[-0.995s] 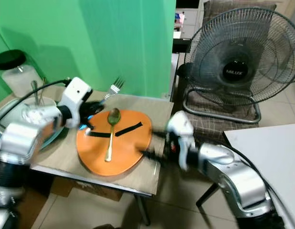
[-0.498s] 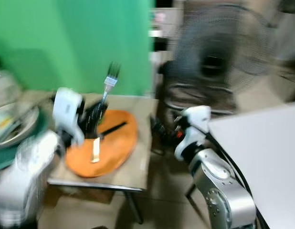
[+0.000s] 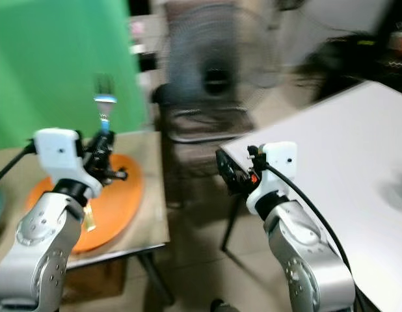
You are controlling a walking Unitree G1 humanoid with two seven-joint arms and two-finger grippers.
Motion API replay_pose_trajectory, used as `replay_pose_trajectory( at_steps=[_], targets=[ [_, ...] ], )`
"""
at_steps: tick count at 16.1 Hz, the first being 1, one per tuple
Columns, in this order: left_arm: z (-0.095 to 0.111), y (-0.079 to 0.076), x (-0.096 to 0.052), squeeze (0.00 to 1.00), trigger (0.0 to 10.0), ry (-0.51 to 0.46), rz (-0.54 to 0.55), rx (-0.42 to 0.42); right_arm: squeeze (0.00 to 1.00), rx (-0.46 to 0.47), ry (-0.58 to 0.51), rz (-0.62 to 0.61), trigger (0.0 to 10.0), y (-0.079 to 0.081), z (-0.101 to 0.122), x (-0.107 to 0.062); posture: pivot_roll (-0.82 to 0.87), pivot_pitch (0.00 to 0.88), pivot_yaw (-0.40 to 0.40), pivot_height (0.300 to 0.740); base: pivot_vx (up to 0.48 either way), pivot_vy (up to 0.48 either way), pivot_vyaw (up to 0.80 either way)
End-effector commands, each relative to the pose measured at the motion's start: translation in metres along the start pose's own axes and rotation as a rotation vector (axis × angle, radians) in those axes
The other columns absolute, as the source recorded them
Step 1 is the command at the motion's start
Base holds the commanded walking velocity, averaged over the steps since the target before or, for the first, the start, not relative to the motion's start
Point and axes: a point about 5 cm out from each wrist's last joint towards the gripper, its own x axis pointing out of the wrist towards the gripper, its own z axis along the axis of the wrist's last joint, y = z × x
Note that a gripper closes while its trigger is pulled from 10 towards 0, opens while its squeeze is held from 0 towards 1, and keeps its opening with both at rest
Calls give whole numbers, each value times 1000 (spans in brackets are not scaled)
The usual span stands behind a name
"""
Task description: Setting the table
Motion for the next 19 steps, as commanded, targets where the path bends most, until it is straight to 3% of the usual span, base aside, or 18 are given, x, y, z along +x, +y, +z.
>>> replay_pose_trajectory(
  at_steps=[1, 4, 6, 10, 14, 19],
  targets=[
    [1, 2, 0, 98, 10000, -7, 18, -22, 0, 14, -3, -5, 10000, 0, 2, -4, -67, 0, 50, 740, 0, 0, -800],
    [-2, 11, -1, 0, 10000, 12, 103, 20, 0, 48, 17, -1, 10000, 2, -1, -3, -56, 0, 50, 740, 0, 0, -800],
    [-15, 16, -4, 0, 10000, 108, 4, 123, 0, 63, 24, -17, 10000, 2, -2, -1, -62, 0, 53, 740, 0, 0, -800],
    [-20, 22, -9, 0, 10000, 138, -74, 247, 0, 6, 35, -71, 10000, -7, -5, 0, -50, 0, 30, 740, 0, 0, -753],
    [-22, 31, -14, 0, 10000, 162, -39, 193, 0, -68, 29, -109, 10000, -16, -6, 1, -66, 0, 25, 740, 0, 0, -738],
    [-28, 26, -15, 0, 10000, 162, -42, 154, 0, -27, 99, -120, 10000, -21, -13, -2, -83, 0, 35, 740, 0, 0, -744]
  ],
)
